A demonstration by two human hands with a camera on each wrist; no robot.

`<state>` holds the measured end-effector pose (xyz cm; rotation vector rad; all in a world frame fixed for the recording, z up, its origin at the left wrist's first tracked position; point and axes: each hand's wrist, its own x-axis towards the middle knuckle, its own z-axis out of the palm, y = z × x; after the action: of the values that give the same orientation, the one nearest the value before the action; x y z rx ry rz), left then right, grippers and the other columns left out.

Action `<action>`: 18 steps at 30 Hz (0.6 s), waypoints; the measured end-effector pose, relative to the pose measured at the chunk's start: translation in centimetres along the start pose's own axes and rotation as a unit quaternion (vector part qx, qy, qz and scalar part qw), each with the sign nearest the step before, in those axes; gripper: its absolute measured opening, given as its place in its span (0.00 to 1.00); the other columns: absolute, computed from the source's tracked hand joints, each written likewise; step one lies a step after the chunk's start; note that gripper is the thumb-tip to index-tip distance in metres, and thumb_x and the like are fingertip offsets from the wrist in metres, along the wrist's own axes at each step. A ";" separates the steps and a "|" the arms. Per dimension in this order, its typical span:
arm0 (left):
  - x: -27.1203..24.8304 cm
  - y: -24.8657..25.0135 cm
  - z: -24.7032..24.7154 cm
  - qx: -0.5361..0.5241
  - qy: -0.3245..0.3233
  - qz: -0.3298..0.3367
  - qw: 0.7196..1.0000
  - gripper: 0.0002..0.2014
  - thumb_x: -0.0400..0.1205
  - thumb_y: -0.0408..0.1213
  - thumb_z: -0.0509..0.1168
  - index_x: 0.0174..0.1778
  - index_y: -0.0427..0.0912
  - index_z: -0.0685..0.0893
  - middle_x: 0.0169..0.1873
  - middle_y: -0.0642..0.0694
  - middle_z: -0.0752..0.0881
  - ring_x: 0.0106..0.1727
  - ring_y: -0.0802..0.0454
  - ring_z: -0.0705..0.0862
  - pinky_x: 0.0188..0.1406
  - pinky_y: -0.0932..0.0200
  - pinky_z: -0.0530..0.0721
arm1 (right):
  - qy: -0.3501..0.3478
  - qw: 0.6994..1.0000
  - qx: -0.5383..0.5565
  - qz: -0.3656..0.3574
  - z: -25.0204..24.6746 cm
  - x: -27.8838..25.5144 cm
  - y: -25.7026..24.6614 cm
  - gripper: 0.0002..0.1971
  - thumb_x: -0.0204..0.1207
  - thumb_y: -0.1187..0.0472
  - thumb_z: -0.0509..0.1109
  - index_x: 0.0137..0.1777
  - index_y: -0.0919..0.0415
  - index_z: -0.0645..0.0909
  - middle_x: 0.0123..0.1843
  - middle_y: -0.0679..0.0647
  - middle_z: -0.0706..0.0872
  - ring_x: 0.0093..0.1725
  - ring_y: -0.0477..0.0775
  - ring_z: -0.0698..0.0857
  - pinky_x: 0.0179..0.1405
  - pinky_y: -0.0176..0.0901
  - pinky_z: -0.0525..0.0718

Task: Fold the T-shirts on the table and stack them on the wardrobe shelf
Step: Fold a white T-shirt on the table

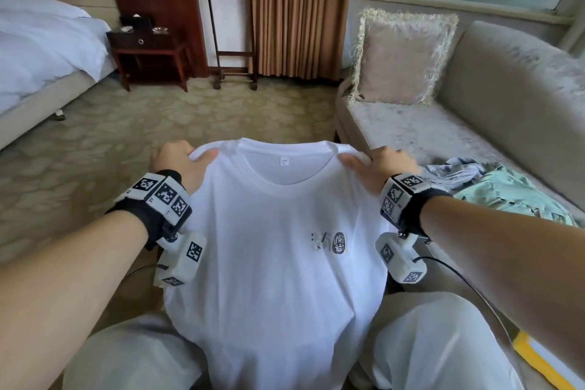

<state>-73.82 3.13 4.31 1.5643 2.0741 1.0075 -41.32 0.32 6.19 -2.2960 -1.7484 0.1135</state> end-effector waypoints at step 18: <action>13.6 -7.6 9.6 0.306 -0.083 -0.058 0.947 0.37 0.68 0.75 0.65 0.28 0.36 0.81 0.28 0.40 0.79 0.28 0.45 0.70 0.29 0.56 0.69 | -0.106 0.983 -0.137 0.059 12.3 13.0 -1.6 0.43 0.56 0.13 0.51 0.34 0.54 0.82 0.29 0.53 0.82 0.31 0.54 0.74 0.66 0.54 0.68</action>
<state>-77.21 17.97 -5.93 1.6878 2.4528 0.1710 -41.86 15.03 -4.15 -2.6741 -1.8258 0.1535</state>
